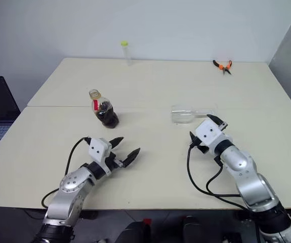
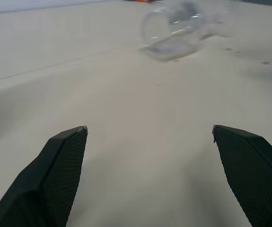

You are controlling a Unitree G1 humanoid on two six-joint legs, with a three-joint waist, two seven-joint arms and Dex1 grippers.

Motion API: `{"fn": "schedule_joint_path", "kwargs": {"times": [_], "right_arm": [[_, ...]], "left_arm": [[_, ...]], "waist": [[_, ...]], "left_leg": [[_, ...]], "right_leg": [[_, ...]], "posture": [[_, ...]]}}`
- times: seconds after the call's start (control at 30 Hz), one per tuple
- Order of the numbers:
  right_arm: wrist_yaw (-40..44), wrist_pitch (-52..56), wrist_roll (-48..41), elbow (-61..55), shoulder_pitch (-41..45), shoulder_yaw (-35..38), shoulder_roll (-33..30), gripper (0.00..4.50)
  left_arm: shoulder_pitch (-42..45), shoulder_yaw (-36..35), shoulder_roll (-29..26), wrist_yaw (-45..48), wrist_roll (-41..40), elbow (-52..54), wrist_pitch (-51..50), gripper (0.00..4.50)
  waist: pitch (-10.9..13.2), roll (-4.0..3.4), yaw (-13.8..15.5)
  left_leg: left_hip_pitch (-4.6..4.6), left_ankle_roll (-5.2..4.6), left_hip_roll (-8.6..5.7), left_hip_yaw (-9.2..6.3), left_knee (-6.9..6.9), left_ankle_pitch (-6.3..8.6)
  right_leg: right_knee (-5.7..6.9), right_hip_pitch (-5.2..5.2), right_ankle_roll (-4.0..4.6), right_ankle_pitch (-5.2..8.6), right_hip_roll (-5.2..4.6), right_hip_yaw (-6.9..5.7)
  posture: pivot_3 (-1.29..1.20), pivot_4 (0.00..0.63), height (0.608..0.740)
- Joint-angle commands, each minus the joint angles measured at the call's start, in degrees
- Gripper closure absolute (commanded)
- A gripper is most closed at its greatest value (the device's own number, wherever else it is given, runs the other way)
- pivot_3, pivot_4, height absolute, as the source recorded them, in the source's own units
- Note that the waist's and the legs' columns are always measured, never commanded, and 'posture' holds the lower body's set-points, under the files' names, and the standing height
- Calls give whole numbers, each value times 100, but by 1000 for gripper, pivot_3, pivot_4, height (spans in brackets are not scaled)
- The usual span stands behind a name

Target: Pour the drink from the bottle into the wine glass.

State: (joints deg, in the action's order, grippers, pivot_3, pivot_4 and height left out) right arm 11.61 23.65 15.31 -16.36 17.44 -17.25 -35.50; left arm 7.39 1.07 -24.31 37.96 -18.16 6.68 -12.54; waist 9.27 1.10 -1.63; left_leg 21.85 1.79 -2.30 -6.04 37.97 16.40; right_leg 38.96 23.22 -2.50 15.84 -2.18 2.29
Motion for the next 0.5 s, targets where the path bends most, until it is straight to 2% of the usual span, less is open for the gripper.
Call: {"fn": "schedule_joint_path", "kwargs": {"times": [0.03,0.27,0.5], "right_arm": [[-460,-369,1216,698,447,-409,-46,0],[-1038,-508,2612,2457,1359,-987,389,0],[-1710,-974,3145,4377,2234,-1216,842,0]], "left_arm": [[444,-38,-337,598,-347,224,-324,24],[1110,-7,-470,978,-114,-394,7,24],[1229,95,-272,1161,27,-854,513,24]], "waist": [[0,0,-10],[0,-1,-21],[0,0,-29]], "left_leg": [[-1,0,0,3,0,0],[0,1,-2,15,-1,-1],[1,2,-2,19,-1,-1]], "right_leg": [[0,0,0,0,1,2],[-6,2,0,0,-1,11],[-6,6,2,-1,-3,15]], "posture": [[0,150,740],[0,150,740],[0,150,740]]}}
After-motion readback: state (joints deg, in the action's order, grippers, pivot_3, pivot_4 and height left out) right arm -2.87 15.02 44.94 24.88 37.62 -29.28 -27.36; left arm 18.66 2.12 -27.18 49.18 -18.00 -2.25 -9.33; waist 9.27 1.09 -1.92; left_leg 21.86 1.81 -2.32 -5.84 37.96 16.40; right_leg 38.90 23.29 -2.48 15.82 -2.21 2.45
